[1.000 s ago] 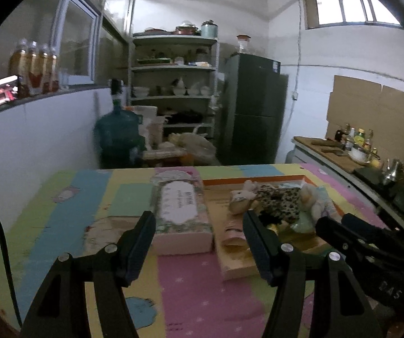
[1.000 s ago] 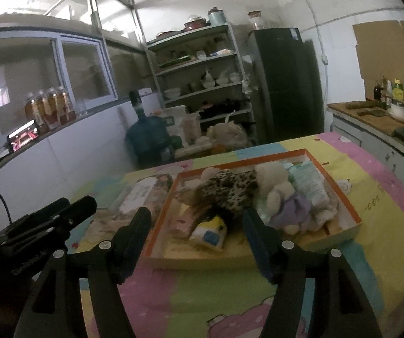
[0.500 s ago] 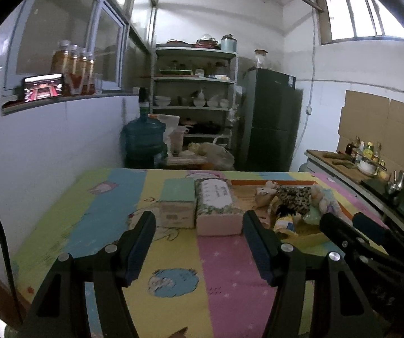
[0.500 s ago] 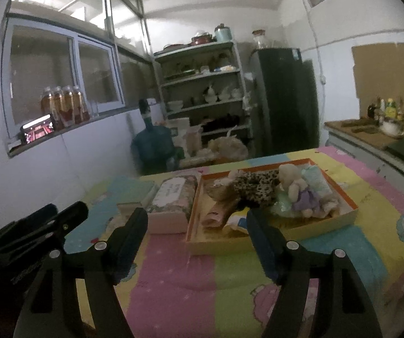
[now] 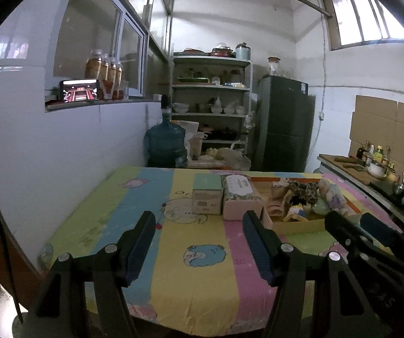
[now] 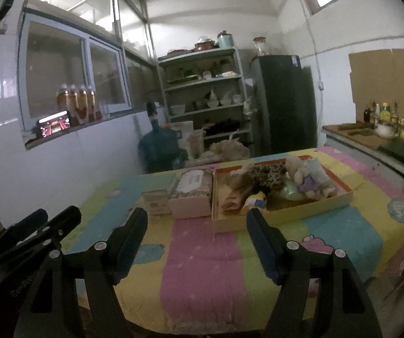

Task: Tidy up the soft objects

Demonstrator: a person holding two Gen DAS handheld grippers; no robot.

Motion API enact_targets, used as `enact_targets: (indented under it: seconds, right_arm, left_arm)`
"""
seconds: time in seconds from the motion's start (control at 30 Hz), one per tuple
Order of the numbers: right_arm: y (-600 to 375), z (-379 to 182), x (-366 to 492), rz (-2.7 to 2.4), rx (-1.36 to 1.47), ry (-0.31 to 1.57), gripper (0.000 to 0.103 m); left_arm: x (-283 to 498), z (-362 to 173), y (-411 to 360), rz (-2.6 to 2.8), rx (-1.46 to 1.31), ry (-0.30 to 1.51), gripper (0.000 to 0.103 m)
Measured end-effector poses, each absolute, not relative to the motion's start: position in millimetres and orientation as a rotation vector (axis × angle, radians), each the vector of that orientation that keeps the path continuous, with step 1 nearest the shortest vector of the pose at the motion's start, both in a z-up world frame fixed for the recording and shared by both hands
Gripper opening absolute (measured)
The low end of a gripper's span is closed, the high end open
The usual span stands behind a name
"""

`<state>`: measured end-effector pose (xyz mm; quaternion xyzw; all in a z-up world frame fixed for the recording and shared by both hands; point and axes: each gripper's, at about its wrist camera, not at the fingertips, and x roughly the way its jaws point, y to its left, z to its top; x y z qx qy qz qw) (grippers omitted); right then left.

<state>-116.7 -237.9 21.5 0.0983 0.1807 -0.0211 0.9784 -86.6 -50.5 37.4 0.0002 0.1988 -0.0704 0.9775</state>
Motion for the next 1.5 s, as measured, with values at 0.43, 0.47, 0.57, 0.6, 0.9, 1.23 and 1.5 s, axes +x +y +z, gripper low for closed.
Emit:
enact_targets:
  seconds: [0.43,0.47,0.57,0.6,0.9,1.23,1.5]
  right_arm:
    - [-230.7,27.4,-142.5,-0.052,0.167,0.332,0.075]
    - [-230.7,27.4,-142.0,-0.048,0.167,0.332,0.075]
    - [-229.6,27.0,-140.9,-0.046,0.166,0.337,0.075]
    - [-229.4,26.8,-140.9,-0.046,0.164,0.337,0.074]
    - [-226.9,24.4,-137.2,-0.031,0.177,0.349,0.074]
    - [-223.0,25.1,-140.2,-0.026,0.169,0.345,0.075]
    - [-221.5,25.4,-141.5,-0.025,0.164,0.341,0.075]
  left_arm:
    - [-105.6,34.7,-51.6,-0.118,0.010,0.389,0.064]
    - [-106.1,34.3,-51.8,-0.117,0.008,0.388,0.064]
    - [-105.5,32.0,-52.4,-0.117,0.000,0.394,0.064]
    - [-104.4,31.4,-51.5,-0.118,-0.001,0.396,0.064]
    - [-100.3,29.6,-47.2,-0.118,-0.003,0.402,0.064]
    - [-102.5,26.9,-43.9,-0.129,-0.012,0.404,0.064]
    - [-102.9,27.2,-43.1,-0.129,-0.012,0.402,0.064]
